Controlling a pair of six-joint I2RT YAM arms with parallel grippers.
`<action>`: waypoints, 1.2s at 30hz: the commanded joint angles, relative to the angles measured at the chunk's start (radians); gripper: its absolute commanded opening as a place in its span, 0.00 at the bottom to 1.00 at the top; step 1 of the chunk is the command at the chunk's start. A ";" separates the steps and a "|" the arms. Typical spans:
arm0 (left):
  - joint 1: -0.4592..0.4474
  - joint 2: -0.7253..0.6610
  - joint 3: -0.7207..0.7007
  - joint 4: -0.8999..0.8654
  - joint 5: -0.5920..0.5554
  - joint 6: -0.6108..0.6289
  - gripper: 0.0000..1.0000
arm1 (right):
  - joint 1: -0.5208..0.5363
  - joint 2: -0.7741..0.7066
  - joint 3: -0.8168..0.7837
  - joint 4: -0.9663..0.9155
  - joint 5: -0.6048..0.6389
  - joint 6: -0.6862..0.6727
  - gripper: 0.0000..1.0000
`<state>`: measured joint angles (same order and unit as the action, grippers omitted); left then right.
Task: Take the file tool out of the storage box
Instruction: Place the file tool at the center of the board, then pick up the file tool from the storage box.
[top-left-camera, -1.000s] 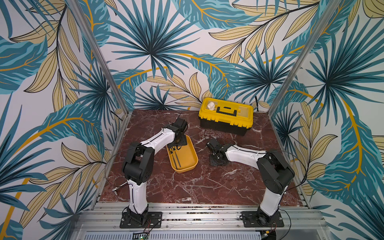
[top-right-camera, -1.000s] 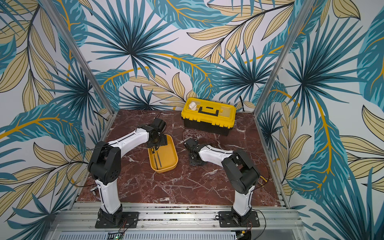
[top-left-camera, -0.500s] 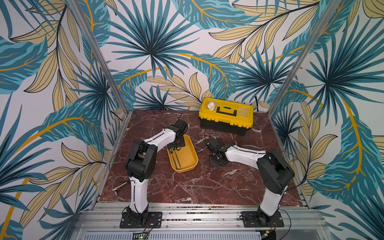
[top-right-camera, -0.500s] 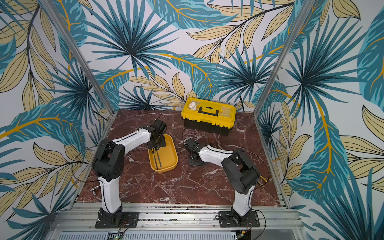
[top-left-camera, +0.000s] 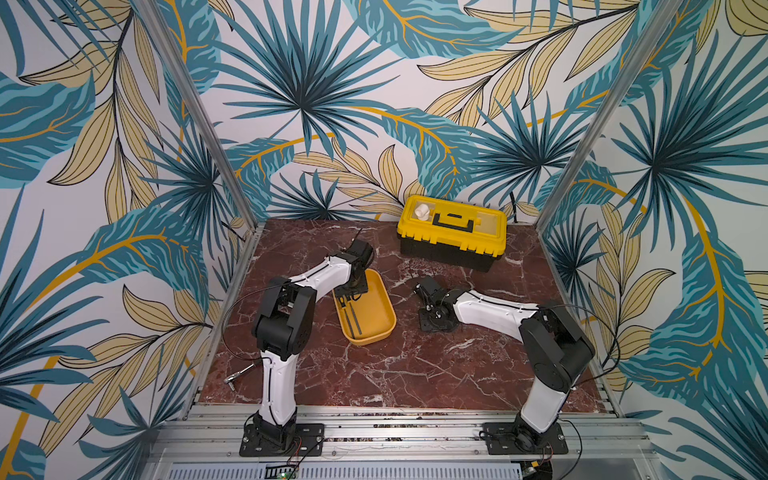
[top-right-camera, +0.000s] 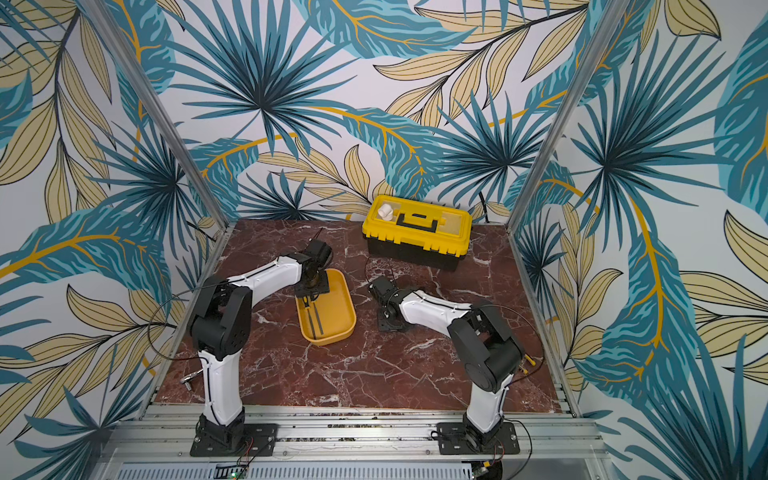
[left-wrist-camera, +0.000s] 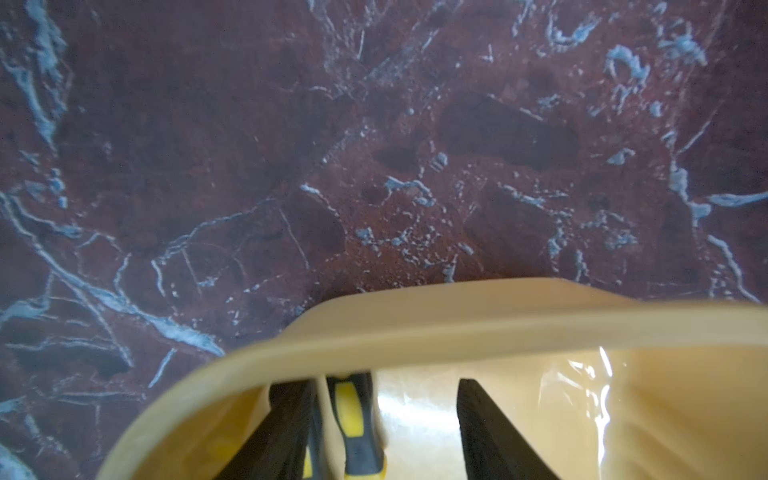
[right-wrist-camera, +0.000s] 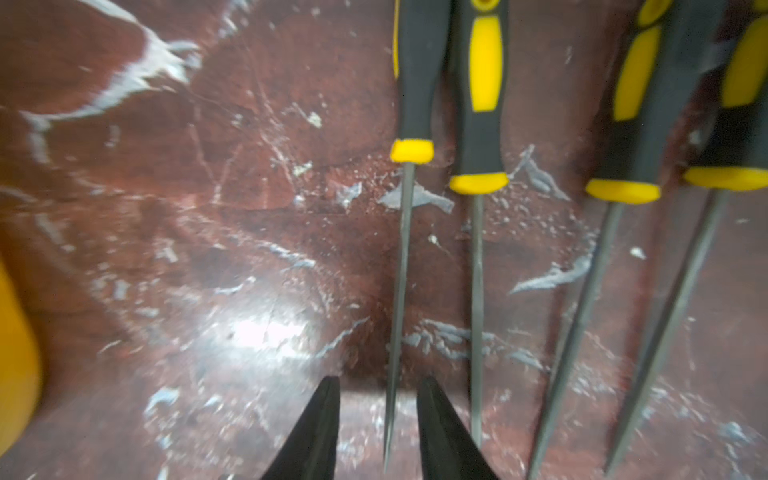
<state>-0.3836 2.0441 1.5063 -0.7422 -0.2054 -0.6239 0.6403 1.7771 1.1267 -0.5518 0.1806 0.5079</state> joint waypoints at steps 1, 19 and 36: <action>0.009 0.024 0.043 0.016 -0.014 0.004 0.58 | 0.003 -0.085 0.023 -0.046 -0.031 -0.017 0.37; 0.014 0.068 0.080 0.033 -0.002 0.019 0.39 | 0.003 -0.337 -0.041 0.095 -0.394 -0.011 0.60; 0.012 -0.065 0.045 0.063 0.197 0.040 0.18 | 0.004 -0.367 -0.138 0.289 -0.536 0.087 0.62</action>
<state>-0.3763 2.0640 1.5429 -0.6998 -0.0875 -0.5907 0.6403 1.4208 1.0145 -0.3180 -0.3248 0.5701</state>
